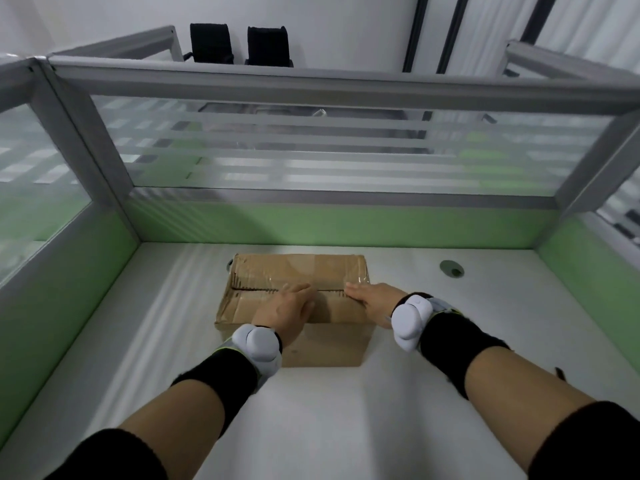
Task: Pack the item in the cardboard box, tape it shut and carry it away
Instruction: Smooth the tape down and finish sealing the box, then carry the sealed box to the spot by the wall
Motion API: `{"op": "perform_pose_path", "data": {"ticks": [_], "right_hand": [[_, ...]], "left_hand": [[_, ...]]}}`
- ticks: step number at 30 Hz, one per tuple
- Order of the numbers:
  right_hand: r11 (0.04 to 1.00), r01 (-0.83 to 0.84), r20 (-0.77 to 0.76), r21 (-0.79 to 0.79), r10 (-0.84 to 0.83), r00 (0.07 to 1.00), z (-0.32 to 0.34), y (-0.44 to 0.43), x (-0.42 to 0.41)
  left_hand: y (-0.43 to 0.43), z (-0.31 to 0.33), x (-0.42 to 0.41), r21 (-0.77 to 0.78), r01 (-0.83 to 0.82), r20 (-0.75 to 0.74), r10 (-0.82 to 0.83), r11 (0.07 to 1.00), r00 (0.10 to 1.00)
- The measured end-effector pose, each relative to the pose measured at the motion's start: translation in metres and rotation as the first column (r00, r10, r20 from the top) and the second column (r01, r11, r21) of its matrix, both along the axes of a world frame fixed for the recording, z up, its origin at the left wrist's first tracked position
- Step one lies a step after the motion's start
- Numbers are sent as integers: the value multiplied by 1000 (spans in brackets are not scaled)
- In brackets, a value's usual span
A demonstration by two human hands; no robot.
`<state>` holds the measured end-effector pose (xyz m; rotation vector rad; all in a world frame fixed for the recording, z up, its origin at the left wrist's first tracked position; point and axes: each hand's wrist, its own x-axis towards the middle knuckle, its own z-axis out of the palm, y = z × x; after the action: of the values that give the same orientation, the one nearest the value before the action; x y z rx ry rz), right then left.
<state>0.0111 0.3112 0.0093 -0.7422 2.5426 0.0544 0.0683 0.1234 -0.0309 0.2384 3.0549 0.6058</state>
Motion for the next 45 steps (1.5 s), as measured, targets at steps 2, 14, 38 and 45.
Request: {"op": "perform_pose_path", "data": {"ticks": [2,14,38,45], "right_hand": [[1000,3,-8,12,-3,1000,1,5,0],[999,15,46,46,-17,999,10,5,1],[861,395,276,-321,-313,909,-43,43,30],[744,405,255,-531,-315,914,-73,38,34]], "left_hand": [[8,0,-1,-21,-6,-4,6,1000,1000],[9,-1,1,-11,-35,18,35,999,999],[-100,-38,74,344,-523,131,512,779,849],[-100,-64,66,410,-508,205,466,758,861]]}}
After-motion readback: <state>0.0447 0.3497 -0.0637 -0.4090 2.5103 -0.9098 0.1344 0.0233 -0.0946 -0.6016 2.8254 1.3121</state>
